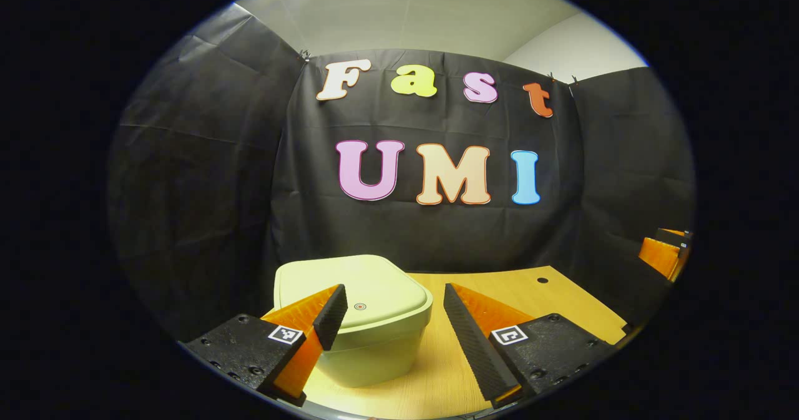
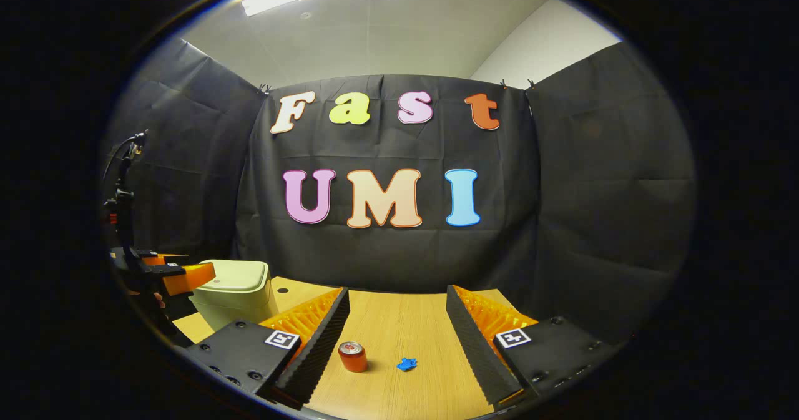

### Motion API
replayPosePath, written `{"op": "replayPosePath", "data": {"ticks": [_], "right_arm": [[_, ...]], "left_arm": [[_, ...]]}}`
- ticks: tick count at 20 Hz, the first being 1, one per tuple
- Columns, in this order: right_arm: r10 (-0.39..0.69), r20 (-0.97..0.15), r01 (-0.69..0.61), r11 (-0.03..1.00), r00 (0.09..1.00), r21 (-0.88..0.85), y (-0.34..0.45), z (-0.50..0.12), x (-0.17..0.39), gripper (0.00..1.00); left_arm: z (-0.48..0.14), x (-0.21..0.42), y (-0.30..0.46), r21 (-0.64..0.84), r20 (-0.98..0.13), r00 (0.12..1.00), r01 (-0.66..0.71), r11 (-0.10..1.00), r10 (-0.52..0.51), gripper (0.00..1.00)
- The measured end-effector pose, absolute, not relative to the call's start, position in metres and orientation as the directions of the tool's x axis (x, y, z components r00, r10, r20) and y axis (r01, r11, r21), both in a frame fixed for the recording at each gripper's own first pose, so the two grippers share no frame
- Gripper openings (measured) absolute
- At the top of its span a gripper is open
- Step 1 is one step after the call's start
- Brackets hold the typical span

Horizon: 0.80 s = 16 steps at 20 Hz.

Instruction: Press the lid of the desktop garbage bin to open it, pick up the crumpled paper on the desktop and throw it into the bin, then pick up the pop can on the desktop and drop it into the bin, and finally close the garbage bin lid.

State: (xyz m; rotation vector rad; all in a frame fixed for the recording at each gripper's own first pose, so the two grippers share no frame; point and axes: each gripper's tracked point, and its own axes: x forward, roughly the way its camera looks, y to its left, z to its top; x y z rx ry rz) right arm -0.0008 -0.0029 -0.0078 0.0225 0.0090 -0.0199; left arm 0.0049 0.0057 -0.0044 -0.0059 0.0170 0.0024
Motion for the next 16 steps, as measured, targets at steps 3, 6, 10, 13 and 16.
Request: {"op": "replayPosePath", "data": {"ticks": [3, 6, 10, 13, 16], "right_arm": [[-0.013, -0.009, 0.013, 0.999, 1.0, 0.036, 0.0, -0.008, 0.0, 0.98], [-0.005, -0.027, 0.006, 0.999, 1.0, 0.036, -0.001, -0.012, -0.001, 1.0], [0.002, -0.029, 0.0, 0.998, 1.0, 0.058, 0.003, -0.016, -0.008, 0.98], [0.002, -0.033, 0.0, 0.998, 0.999, 0.062, 0.002, -0.018, -0.011, 0.98], [-0.001, -0.032, 0.003, 0.999, 0.999, 0.05, 0.001, -0.017, -0.012, 0.98]], "left_arm": [[0.001, 0.001, 0.008, -0.003, 0.0, 1.0, -0.003, 1.0, 0.003, 0.91], [0.0, 0.0, 0.009, -0.015, 0.002, 1.0, -0.007, 1.0, 0.007, 0.93], [0.001, 0.001, 0.009, -0.066, 0.003, 1.0, -0.001, 0.998, 0.001, 0.91], [0.0, -0.002, 0.014, -0.078, 0.004, 1.0, -0.009, 0.997, 0.01, 0.93], [0.002, -0.005, 0.027, -0.061, 0.007, 0.999, -0.036, 0.998, 0.036, 0.94]]}}
